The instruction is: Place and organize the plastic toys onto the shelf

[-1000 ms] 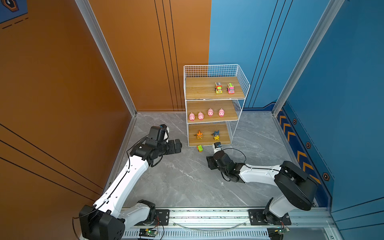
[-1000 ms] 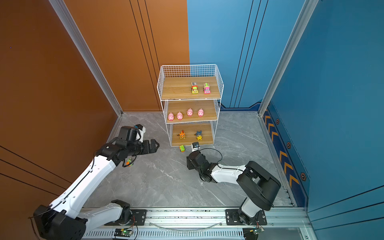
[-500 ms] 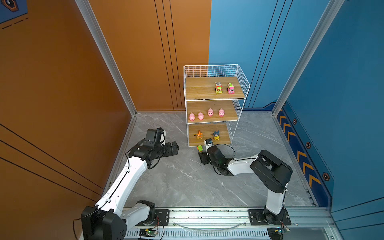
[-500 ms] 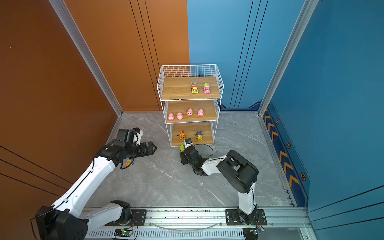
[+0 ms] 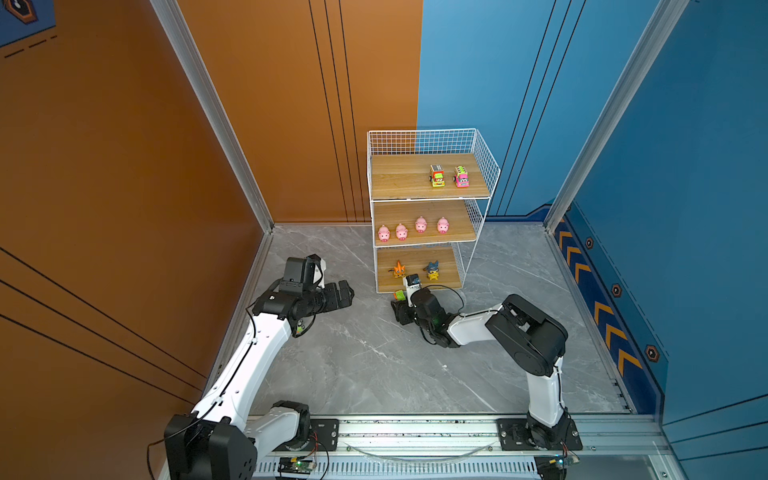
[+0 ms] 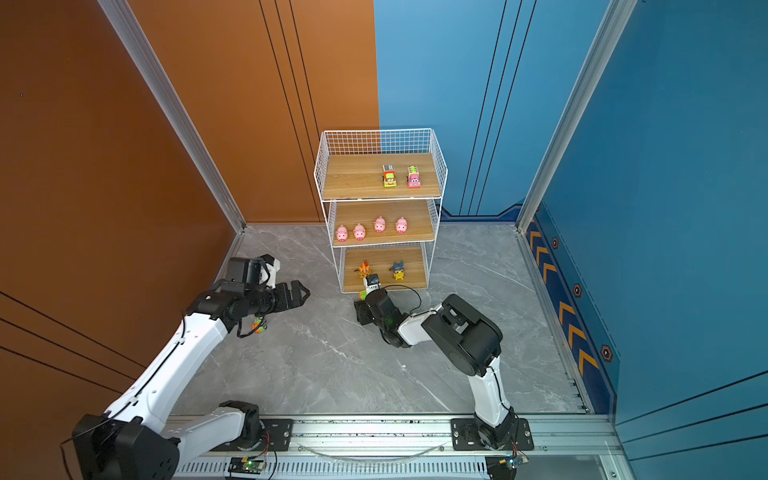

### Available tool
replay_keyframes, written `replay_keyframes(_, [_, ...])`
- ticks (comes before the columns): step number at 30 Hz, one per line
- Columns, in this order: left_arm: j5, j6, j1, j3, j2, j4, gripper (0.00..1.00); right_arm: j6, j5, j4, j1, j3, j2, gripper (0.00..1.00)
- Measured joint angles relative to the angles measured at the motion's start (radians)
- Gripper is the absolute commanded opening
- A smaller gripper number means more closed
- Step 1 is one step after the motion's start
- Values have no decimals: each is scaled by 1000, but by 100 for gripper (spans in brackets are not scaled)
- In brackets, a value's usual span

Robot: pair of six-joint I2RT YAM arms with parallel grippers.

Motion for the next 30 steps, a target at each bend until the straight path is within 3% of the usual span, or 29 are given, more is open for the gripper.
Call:
replay_keyframes(15, [17, -1, 13, -2, 0, 7, 99, 105, 12, 30, 102, 24, 31, 58])
replay_keyframes(23, [17, -1, 18, -2, 0, 7, 99, 78, 0, 4, 113, 139, 51, 58])
replay_keyframes(30, [17, 0, 19, -2, -1, 7, 99, 21, -9, -62, 93, 66, -74, 58])
